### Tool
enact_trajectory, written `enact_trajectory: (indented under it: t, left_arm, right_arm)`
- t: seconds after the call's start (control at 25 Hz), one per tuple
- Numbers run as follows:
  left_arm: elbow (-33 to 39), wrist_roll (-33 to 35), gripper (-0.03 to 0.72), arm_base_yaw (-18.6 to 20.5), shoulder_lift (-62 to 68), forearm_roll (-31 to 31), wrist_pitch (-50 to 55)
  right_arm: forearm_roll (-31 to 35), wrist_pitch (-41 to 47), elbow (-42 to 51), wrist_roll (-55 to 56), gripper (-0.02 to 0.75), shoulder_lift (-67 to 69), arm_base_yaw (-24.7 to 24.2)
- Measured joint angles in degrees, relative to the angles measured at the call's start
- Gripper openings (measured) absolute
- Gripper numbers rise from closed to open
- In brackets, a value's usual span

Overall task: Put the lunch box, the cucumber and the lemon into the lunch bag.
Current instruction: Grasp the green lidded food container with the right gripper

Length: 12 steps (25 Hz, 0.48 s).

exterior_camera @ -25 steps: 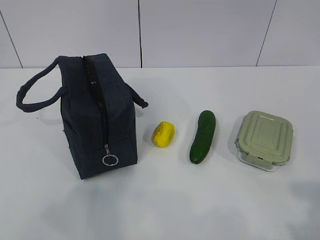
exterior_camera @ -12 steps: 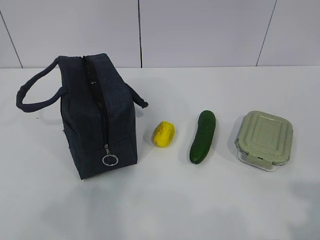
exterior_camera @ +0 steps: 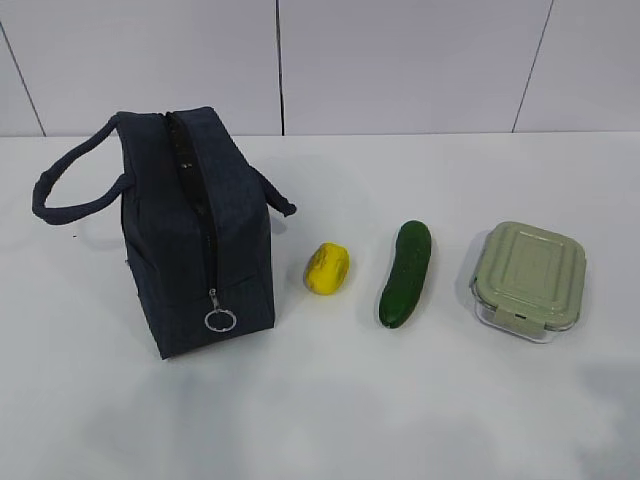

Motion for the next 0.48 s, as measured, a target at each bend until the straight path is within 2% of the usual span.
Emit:
enact_trajectory:
  t: [0.48]
  left_arm:
    - [0.00, 0.00, 0.242, 0.00, 0.00, 0.00, 0.00]
  right_arm:
    - [0.00, 0.00, 0.00, 0.00, 0.256, 0.00, 0.00]
